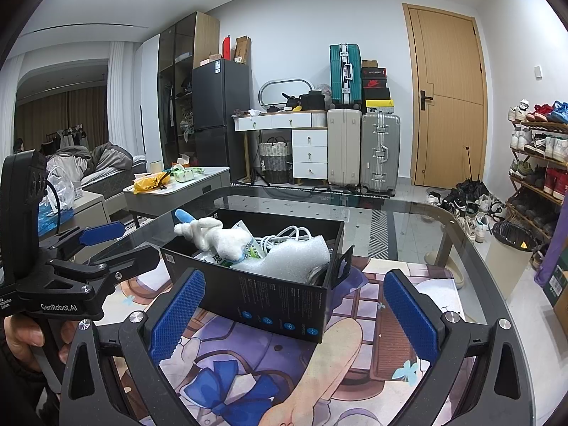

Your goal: Organize soft objects

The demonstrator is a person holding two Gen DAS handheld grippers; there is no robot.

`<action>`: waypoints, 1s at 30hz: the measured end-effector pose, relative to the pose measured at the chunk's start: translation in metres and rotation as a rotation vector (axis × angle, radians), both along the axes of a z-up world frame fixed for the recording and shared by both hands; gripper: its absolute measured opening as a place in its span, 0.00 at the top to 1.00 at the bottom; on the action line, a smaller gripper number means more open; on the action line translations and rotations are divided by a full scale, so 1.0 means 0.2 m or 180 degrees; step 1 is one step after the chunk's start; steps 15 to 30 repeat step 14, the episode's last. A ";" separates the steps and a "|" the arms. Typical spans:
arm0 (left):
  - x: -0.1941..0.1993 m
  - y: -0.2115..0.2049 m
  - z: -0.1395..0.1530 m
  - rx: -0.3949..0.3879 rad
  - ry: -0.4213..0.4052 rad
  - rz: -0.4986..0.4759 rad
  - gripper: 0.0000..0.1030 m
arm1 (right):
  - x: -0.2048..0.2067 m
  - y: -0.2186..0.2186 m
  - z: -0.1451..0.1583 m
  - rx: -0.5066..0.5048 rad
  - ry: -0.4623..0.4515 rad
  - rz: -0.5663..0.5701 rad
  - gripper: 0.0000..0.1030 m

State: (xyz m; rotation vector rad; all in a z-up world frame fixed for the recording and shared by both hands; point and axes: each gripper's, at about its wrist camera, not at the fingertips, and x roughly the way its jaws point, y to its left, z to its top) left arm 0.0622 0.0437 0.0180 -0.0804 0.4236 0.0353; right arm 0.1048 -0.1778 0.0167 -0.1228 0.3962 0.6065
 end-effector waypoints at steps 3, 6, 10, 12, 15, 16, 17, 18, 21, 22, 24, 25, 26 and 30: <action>0.00 0.00 0.00 0.0005 0.0004 0.0005 0.00 | 0.00 0.00 0.00 0.0001 -0.0002 0.0001 0.01; 0.00 -0.01 0.00 0.0020 0.0005 0.0017 0.00 | 0.00 0.00 0.00 0.0000 -0.0001 0.0000 0.01; -0.01 -0.02 0.00 0.0054 -0.0009 0.0021 0.00 | 0.00 0.00 0.00 -0.0001 -0.0003 0.0000 0.01; -0.01 -0.02 0.00 0.0061 -0.0012 0.0017 0.00 | 0.00 0.00 0.00 0.0000 -0.0001 0.0000 0.01; -0.01 -0.02 0.00 0.0061 -0.0010 0.0022 0.00 | 0.00 0.00 0.00 0.0002 -0.0003 0.0000 0.01; -0.01 -0.02 0.00 0.0061 -0.0010 0.0022 0.00 | 0.00 0.00 0.00 0.0002 -0.0003 0.0000 0.01; -0.01 -0.02 0.00 0.0061 -0.0010 0.0022 0.00 | 0.00 0.00 0.00 0.0002 -0.0003 0.0000 0.01; -0.01 -0.02 0.00 0.0061 -0.0010 0.0022 0.00 | 0.00 0.00 0.00 0.0002 -0.0003 0.0000 0.01; -0.01 -0.02 0.00 0.0061 -0.0010 0.0022 0.00 | 0.00 0.00 0.00 0.0002 -0.0003 0.0000 0.01; -0.01 -0.02 0.00 0.0061 -0.0010 0.0022 0.00 | 0.00 0.00 0.00 0.0002 -0.0003 0.0000 0.01; -0.01 -0.02 0.00 0.0061 -0.0010 0.0022 0.00 | 0.00 0.00 0.00 0.0002 -0.0003 0.0000 0.01; -0.01 -0.02 0.00 0.0061 -0.0010 0.0022 0.00 | 0.00 0.00 0.00 0.0002 -0.0003 0.0000 0.01; -0.01 -0.02 0.00 0.0061 -0.0010 0.0022 0.00 | 0.00 0.00 0.00 0.0002 -0.0003 0.0000 0.01; -0.01 -0.02 0.00 0.0061 -0.0010 0.0022 0.00 | 0.00 0.00 0.00 0.0002 -0.0003 0.0000 0.01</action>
